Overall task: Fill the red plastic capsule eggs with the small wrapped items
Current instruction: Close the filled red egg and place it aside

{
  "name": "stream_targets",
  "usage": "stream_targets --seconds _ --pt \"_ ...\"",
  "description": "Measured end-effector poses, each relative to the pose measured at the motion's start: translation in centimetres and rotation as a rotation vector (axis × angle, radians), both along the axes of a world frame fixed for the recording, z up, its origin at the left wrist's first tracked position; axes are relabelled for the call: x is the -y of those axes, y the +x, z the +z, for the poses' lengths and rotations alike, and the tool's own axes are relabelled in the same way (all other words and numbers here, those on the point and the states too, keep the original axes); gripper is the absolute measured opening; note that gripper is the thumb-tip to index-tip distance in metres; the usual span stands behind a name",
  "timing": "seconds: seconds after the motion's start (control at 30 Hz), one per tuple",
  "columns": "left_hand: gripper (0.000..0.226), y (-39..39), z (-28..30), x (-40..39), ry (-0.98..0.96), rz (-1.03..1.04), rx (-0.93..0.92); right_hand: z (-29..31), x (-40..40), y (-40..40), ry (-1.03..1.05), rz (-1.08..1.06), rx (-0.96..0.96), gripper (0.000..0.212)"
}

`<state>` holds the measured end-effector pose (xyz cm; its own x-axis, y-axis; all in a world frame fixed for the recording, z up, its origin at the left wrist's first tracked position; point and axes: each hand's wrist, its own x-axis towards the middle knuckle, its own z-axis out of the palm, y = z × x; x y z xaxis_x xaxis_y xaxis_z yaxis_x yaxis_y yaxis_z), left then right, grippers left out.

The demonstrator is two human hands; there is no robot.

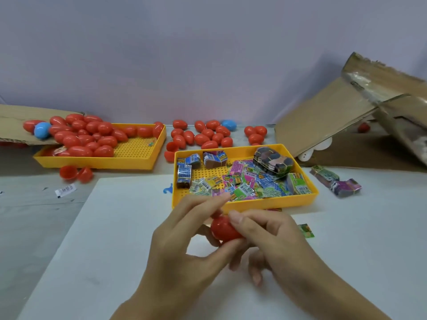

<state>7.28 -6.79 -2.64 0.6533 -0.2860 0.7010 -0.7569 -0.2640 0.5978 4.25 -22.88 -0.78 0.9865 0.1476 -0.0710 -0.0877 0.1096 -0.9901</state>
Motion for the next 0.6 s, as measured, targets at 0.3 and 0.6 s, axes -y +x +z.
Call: stream_targets --seconds 0.3,0.6 --pt "0.042 -0.4 -0.4 -0.6 -0.426 -0.145 -0.798 -0.3 -0.1 -0.2 -0.119 -0.063 0.144 0.020" --pt "0.034 0.1 -0.6 -0.6 -0.480 -0.184 -0.839 -1.2 -0.4 -0.2 -0.163 -0.129 0.212 0.046"
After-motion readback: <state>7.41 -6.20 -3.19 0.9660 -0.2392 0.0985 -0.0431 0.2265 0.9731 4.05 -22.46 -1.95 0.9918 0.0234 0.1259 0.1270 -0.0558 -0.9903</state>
